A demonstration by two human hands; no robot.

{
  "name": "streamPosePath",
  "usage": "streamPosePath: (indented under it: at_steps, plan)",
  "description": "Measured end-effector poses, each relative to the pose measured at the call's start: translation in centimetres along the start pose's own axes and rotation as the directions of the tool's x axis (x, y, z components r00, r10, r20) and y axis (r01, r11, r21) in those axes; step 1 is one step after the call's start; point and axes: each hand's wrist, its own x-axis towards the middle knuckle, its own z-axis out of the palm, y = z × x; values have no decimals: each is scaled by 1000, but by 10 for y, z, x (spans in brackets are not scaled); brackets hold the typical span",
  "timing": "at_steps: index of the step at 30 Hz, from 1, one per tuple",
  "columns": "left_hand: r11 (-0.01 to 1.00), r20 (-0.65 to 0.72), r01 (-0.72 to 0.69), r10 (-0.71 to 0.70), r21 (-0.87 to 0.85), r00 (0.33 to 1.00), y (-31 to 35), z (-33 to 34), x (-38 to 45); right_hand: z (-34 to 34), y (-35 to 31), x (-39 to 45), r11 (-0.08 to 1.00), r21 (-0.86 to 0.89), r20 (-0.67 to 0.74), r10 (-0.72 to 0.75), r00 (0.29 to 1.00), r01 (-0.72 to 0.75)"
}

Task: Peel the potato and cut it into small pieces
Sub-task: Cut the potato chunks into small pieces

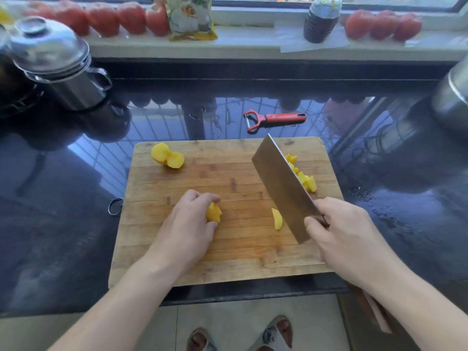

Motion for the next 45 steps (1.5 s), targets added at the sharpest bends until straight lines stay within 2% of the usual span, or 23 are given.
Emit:
streamPosePath:
  at_steps: [7,12,15,17,20,23,26,36,40,45]
  plan:
    - [999,-21,-25,25,28,999,-7,-4,-1,16,-1,-23,1000,24,65,-12,998,11]
    - [995,-58,-102,103,25,993,-11,3,-7,4,24,-13,997,-60,18,-42,999,43]
    - [974,-74,-206,213,94,974,-8,14,-19,0,26,-4,987,-124,5,-101,995,101]
    - [922,-117,-337,362,190,925,-13,21,-28,-1,17,-2,980,-131,16,-151,988,152]
    - [782,-162,-545,606,303,779,-28,25,-35,1,0,-9,972,-139,29,-189,981,192]
    - [673,-128,-649,723,355,679,-38,25,-32,7,-20,-19,954,-188,64,-227,972,236]
    - [657,-113,-669,737,347,666,-39,27,-26,18,-37,-29,928,-241,137,-259,956,285]
    - [669,-111,-661,726,339,679,-42,35,-21,26,-45,-27,843,-410,136,-322,937,349]
    - [692,-174,-606,703,393,689,-35,42,-25,24,-41,-22,816,-444,157,-337,928,371]
    - [759,-252,-539,638,366,727,-27,53,-32,19,-35,-14,796,-445,181,-368,912,410]
